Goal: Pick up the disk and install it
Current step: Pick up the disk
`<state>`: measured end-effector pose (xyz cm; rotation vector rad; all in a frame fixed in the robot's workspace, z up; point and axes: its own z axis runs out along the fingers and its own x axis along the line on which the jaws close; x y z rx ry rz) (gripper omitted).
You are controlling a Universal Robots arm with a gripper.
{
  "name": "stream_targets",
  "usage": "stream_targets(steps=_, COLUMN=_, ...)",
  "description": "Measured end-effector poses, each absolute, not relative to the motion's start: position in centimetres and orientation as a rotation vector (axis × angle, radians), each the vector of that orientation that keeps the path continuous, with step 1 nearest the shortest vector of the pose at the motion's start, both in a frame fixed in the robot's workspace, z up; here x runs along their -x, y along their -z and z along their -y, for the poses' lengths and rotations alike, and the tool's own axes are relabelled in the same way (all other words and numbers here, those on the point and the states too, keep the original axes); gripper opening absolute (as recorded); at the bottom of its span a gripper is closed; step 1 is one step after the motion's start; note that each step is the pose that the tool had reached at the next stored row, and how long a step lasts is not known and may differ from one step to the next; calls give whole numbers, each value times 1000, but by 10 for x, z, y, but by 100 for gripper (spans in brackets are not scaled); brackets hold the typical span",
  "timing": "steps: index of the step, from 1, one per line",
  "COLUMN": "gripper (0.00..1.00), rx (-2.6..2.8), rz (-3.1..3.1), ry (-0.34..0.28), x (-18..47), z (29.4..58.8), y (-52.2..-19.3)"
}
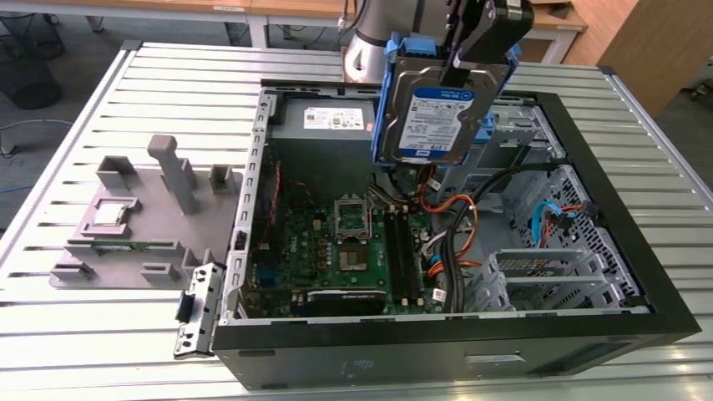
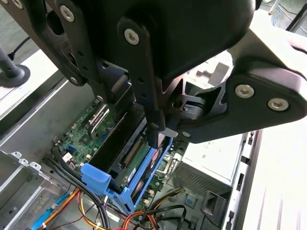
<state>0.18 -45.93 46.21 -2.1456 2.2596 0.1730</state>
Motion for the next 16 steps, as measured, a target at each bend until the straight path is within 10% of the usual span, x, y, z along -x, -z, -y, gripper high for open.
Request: stream_targets(steps=16, gripper=35, rx=2145, rz=-2259, ry=-174, x=-2, z=487, y=-461)
